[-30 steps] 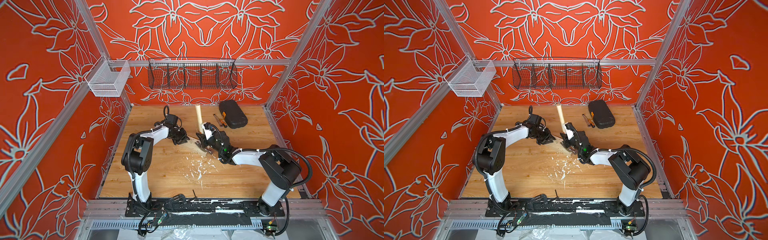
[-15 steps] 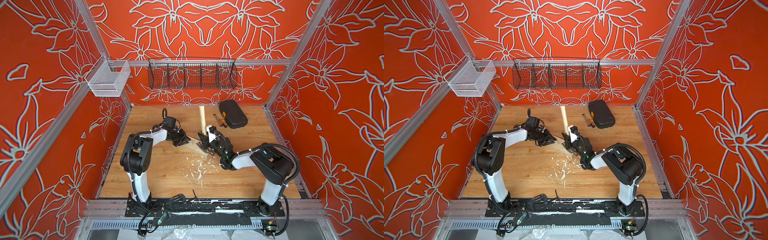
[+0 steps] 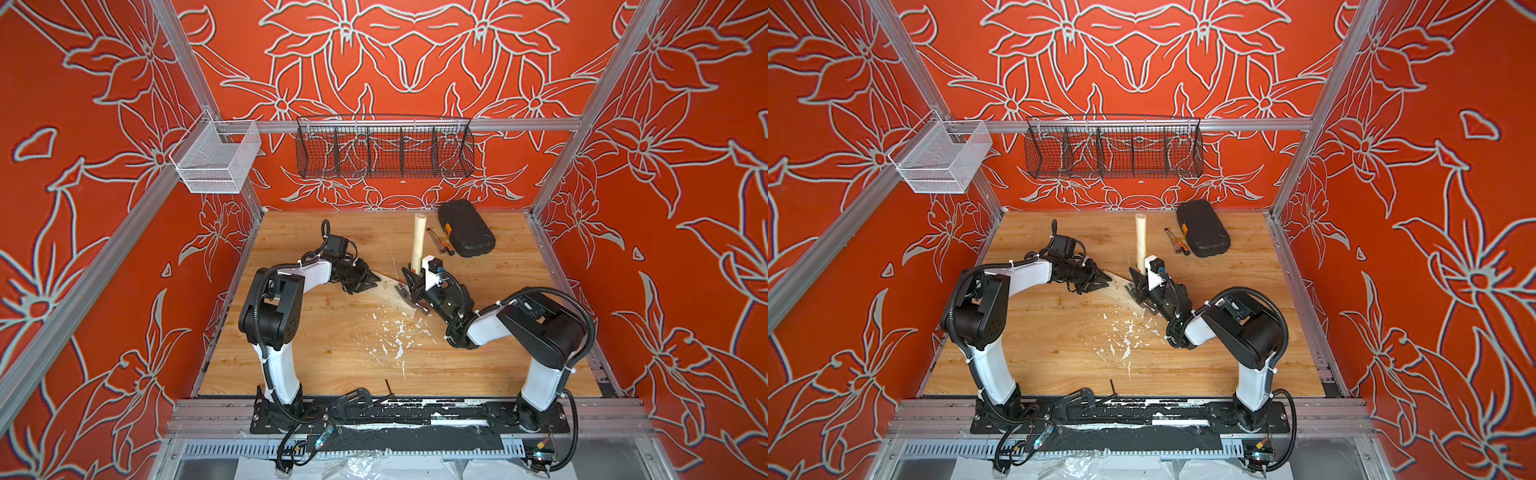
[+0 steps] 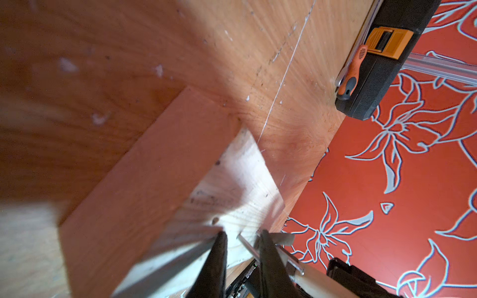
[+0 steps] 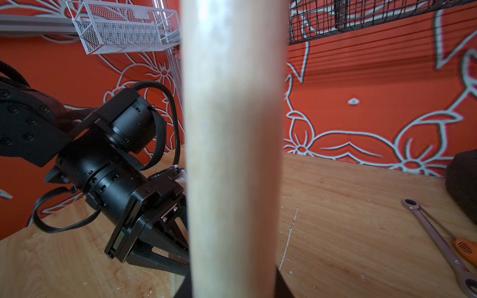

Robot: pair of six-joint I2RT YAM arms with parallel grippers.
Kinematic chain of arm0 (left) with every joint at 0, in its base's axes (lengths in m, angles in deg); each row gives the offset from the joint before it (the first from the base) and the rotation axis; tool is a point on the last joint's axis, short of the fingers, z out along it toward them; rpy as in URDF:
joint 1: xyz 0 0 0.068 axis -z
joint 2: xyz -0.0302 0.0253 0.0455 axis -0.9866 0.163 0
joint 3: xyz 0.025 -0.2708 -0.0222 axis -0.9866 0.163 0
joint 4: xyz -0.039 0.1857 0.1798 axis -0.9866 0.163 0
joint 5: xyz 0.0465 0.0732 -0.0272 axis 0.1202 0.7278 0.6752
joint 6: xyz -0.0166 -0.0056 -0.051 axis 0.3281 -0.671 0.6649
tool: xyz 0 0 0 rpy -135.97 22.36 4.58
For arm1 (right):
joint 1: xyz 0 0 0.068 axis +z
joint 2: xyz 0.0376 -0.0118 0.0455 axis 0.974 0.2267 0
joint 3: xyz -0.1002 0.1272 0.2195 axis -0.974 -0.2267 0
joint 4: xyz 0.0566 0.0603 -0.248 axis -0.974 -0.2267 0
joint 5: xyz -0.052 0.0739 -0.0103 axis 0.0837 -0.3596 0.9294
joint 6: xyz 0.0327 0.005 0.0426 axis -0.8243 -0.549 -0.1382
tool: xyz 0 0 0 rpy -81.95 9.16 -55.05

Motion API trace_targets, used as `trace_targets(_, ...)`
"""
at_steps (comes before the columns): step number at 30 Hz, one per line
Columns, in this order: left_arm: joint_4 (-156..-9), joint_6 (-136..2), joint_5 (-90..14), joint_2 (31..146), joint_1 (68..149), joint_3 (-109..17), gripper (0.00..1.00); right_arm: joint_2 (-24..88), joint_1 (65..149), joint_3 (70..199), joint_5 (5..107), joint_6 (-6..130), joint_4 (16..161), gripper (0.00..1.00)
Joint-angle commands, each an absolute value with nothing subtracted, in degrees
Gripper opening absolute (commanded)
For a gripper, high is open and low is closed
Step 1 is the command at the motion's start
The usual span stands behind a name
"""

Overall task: Use a claw hammer to pull out a nail
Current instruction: Remove the nail from the mounting plate.

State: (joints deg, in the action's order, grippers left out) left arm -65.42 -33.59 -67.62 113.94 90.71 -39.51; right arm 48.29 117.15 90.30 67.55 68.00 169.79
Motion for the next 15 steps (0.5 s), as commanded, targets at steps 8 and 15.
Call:
trace_targets(8,-55.69,-32.89,-56.26,116.88,88.4,-35.16,0.25,43.58,119.45,85.76,71.34,69.78,168.27,0.0)
trace_targets(15,-55.61,-33.11,-56.3,116.44,88.3,-35.02,0.24,41.51,119.86,87.79,69.63,70.63,165.31,0.0)
